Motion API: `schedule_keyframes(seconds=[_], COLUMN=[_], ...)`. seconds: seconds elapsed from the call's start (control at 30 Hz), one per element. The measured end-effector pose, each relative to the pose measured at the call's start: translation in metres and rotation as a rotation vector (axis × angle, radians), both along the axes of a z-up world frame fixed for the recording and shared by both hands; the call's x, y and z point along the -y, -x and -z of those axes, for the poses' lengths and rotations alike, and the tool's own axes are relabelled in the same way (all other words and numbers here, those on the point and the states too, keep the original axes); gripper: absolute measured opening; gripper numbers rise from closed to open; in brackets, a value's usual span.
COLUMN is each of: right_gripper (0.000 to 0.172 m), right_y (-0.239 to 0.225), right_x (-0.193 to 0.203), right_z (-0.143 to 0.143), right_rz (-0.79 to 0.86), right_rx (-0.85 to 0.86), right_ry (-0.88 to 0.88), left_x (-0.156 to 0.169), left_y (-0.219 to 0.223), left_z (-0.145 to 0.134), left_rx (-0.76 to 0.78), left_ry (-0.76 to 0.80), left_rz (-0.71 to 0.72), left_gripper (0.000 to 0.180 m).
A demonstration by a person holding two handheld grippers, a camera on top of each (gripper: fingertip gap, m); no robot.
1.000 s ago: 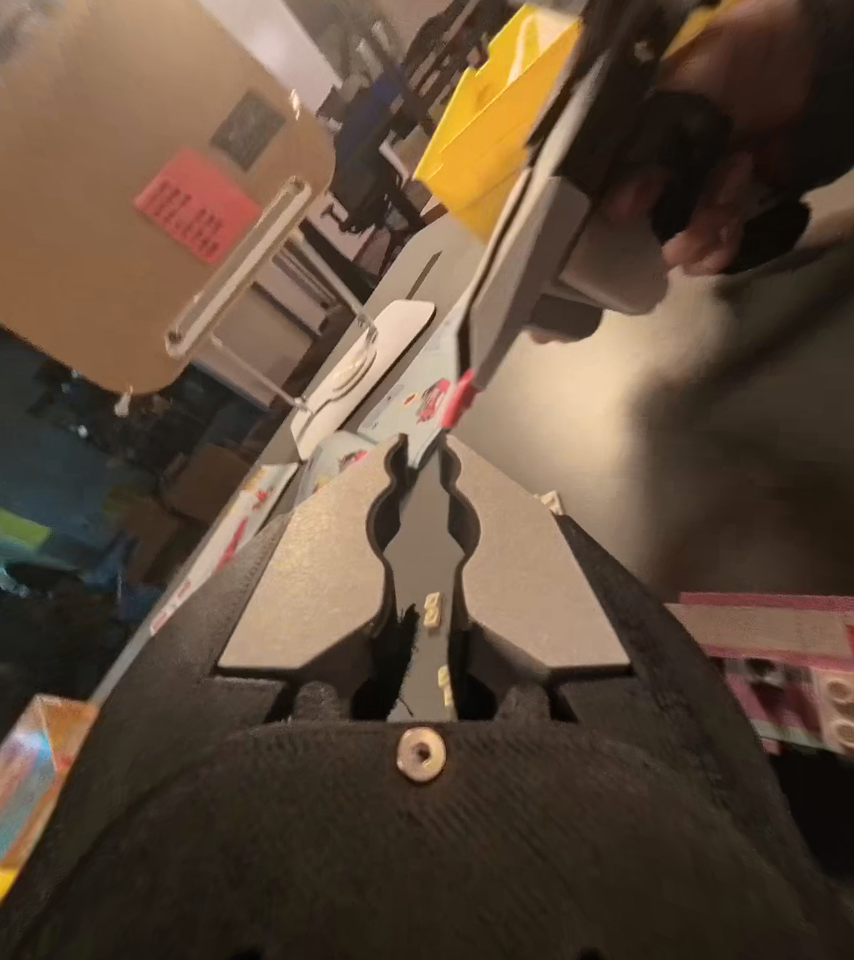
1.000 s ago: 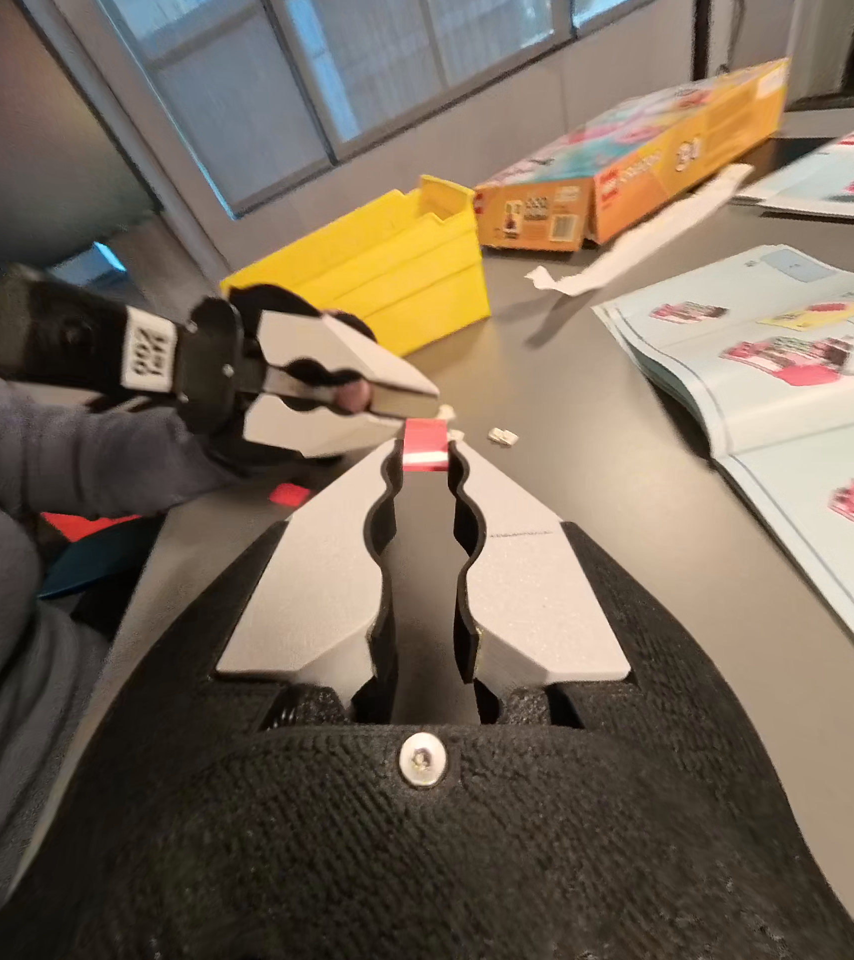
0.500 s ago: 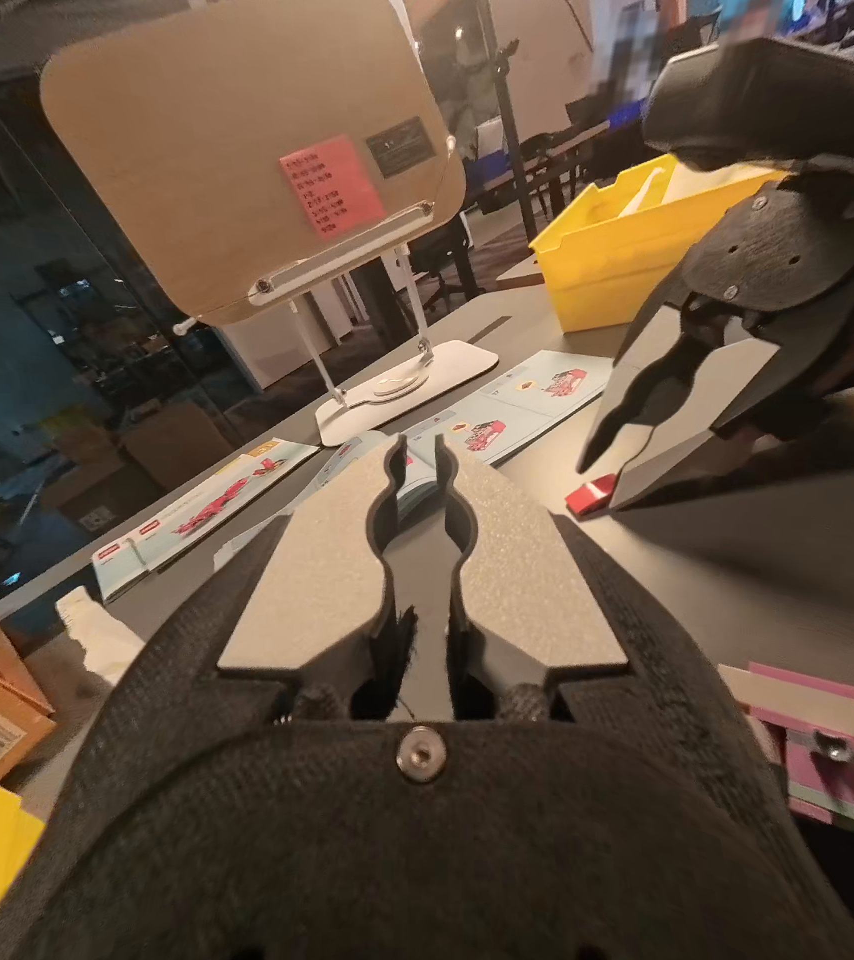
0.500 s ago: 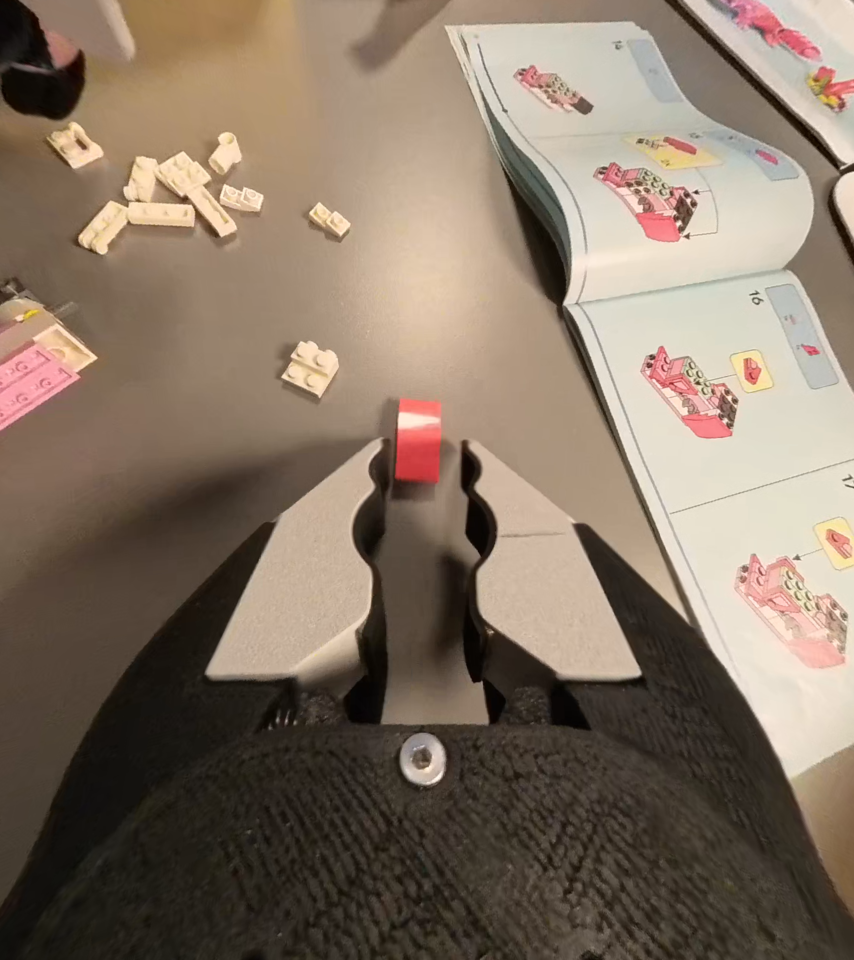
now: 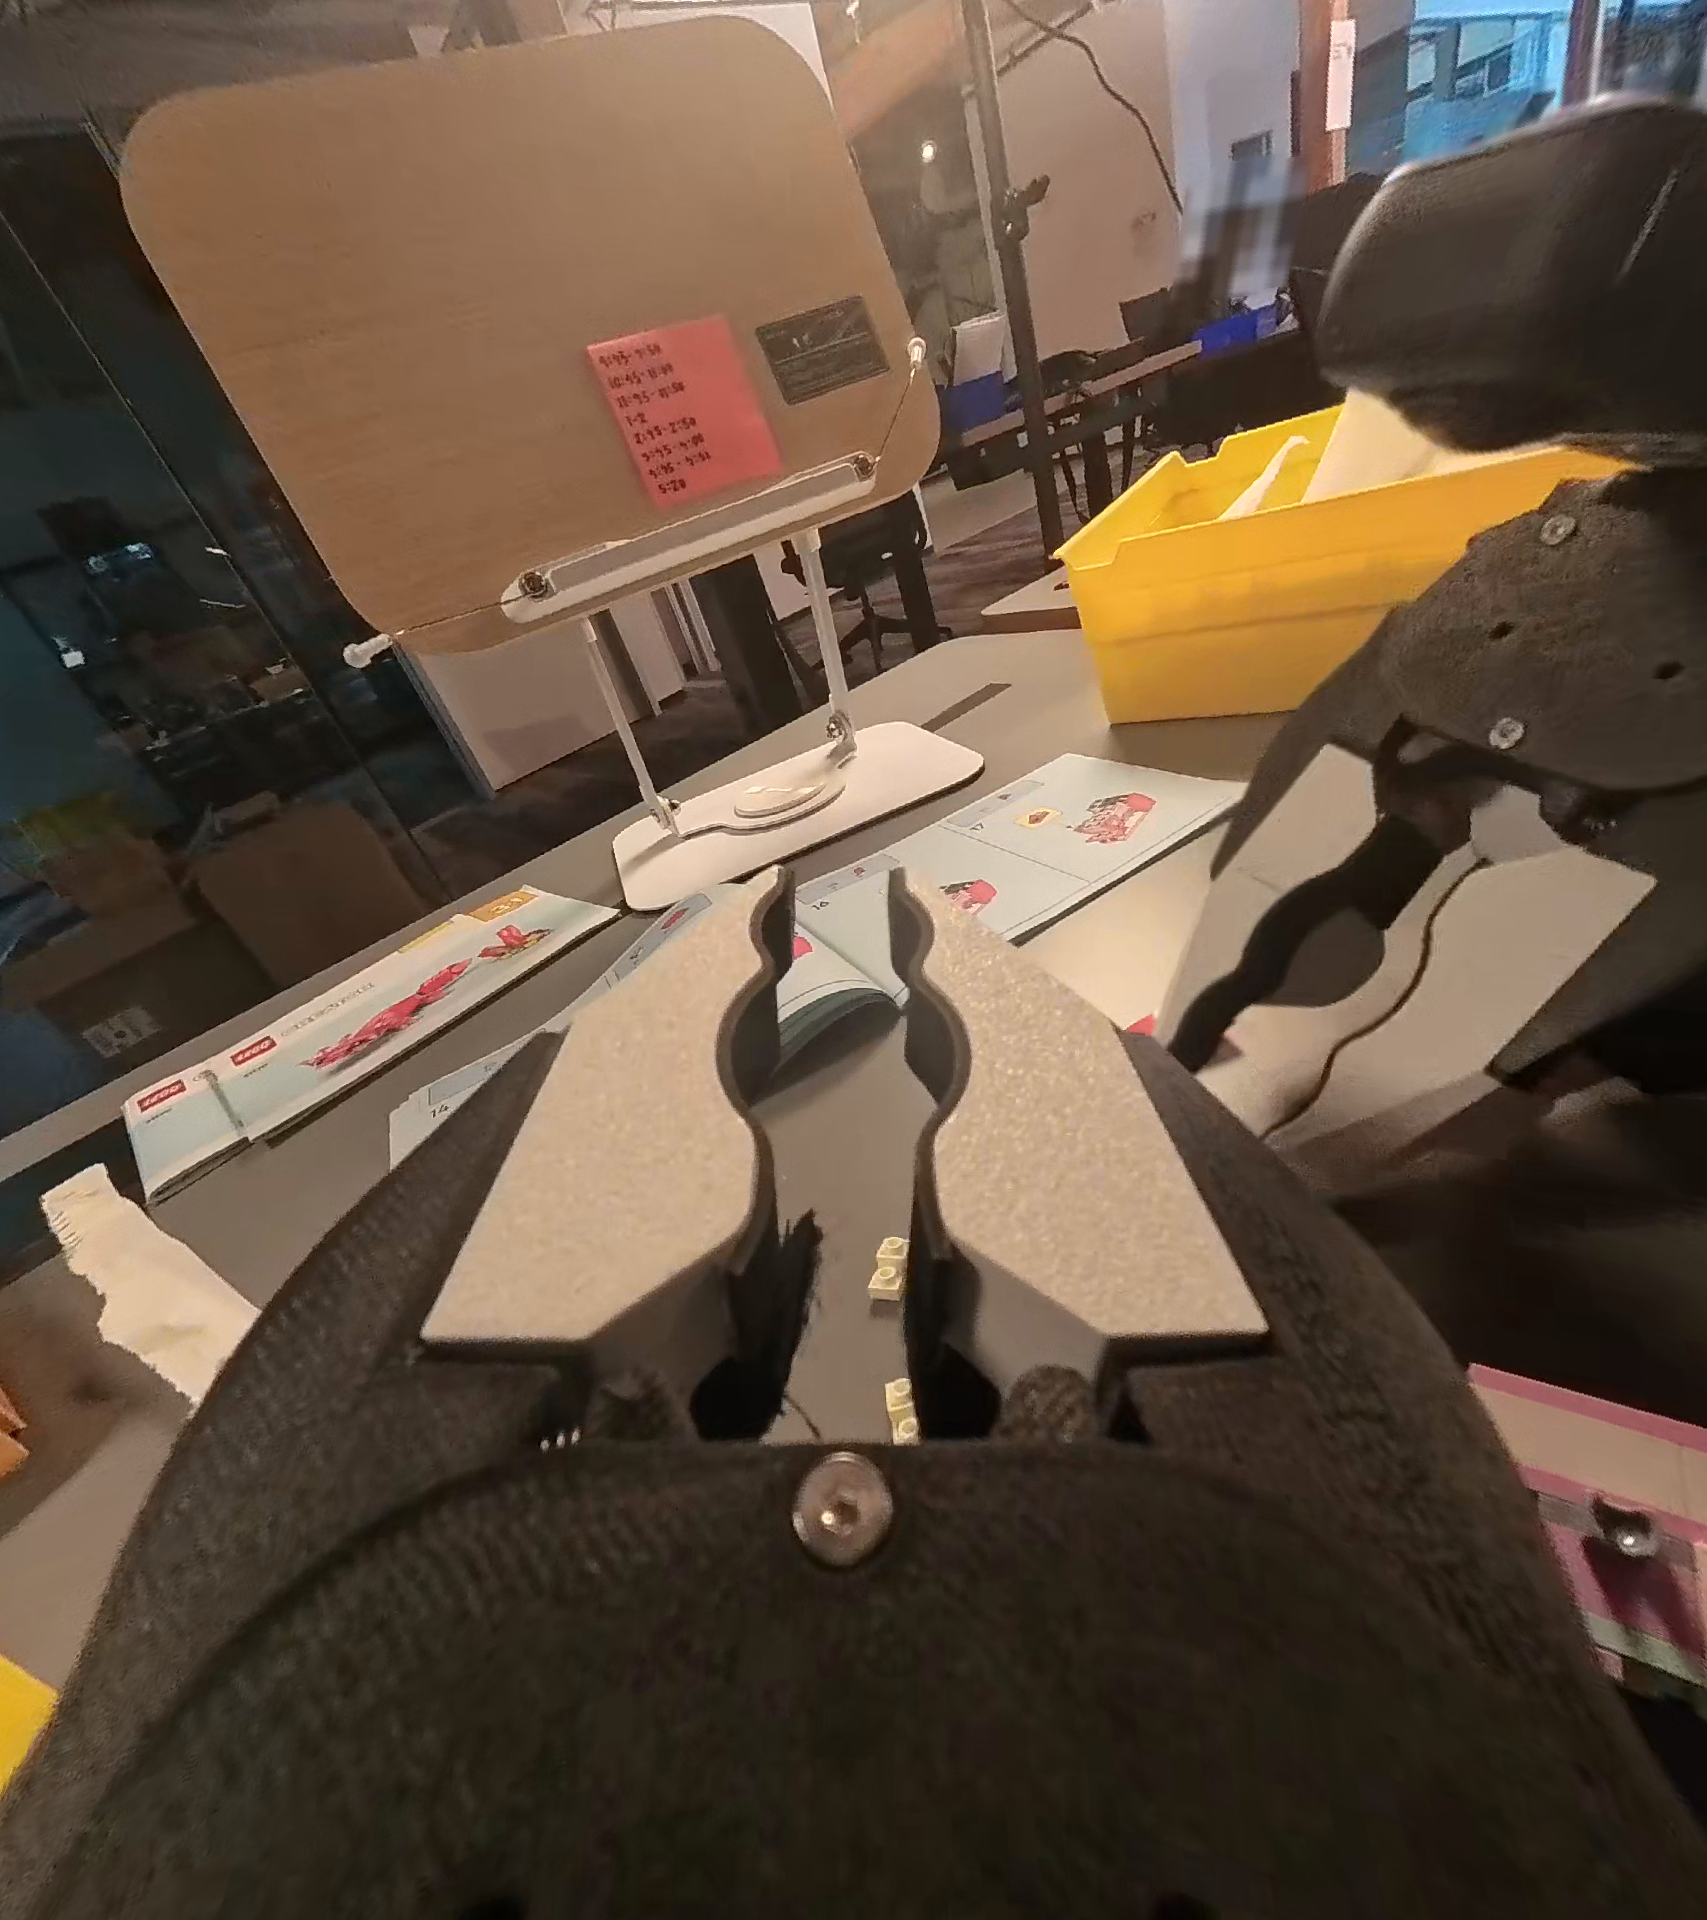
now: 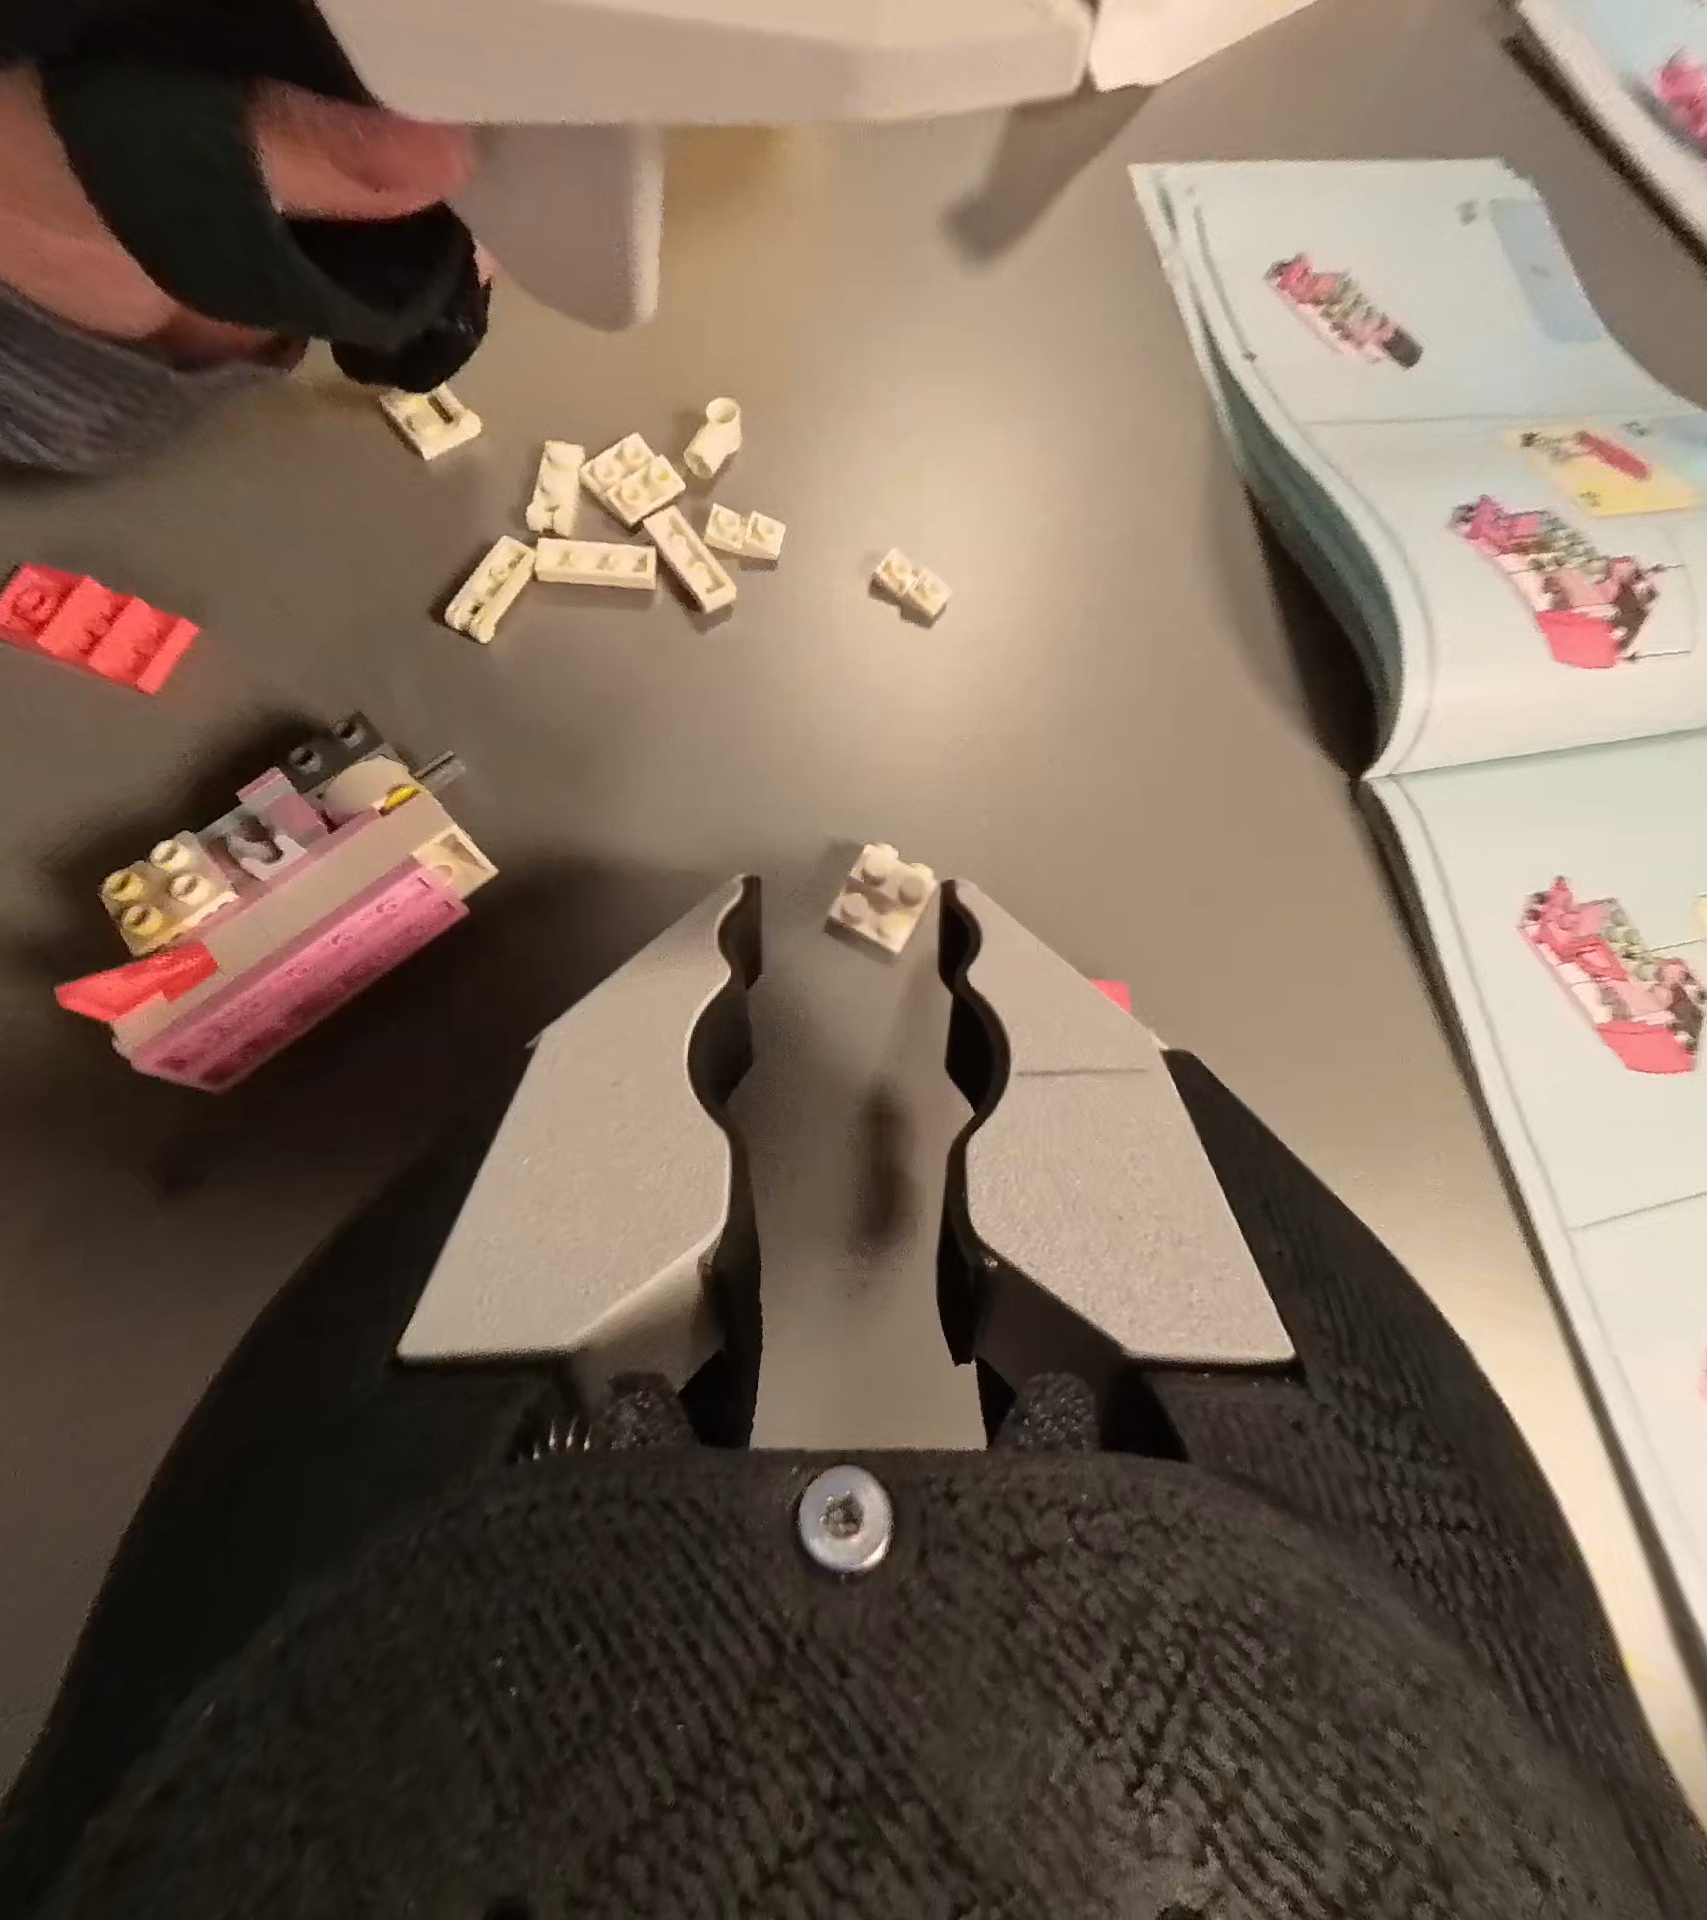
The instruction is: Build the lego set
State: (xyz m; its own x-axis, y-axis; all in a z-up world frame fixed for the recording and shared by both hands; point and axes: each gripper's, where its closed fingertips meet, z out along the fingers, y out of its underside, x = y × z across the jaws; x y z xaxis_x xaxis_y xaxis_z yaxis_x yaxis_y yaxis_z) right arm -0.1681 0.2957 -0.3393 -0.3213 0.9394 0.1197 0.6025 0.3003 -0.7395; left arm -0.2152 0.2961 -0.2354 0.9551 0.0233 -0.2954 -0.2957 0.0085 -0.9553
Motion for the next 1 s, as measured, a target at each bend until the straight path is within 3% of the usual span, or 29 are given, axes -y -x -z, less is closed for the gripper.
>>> schedule_keyframes(seconds=[0.13, 0.23, 0.37, 0.6, 0.77, 1.0], right_gripper=[0.030, 0.016, 0.015, 0.014, 0.014, 0.013], right_y=[0.001, 0.002, 0.000, -0.017, -0.034, -0.039], right_x=[-0.001, -0.006, -0.009, 0.007, 0.021, 0.035], right_z=[0.005, 0.006, 0.004, -0.026, -0.037, -0.053], right_rz=[0.050, 0.090, 0.066, -0.241, -0.403, -0.476], right_rx=[0.030, 0.031, 0.023, -0.189, -0.264, -0.341], right_ry=[0.066, 0.105, 0.126, 0.166, 0.134, 0.115], left_x=[0.000, -0.001, -0.001, 0.011, 0.029, 0.031], left_y=[0.000, -0.001, -0.011, -0.059, -0.088, -0.095], left_z=[0.000, 0.002, 0.006, 0.035, 0.037, 0.048], left_rx=[0.006, 0.013, 0.021, -0.059, 0.167, 0.119], left_ry=[0.000, 0.009, 0.033, 0.217, 0.327, 0.400], left_rz=[0.005, 0.018, 0.098, 0.446, 0.712, 0.720], left_gripper=[0.017, 0.018, 0.024, 0.028, 0.031, 0.026])
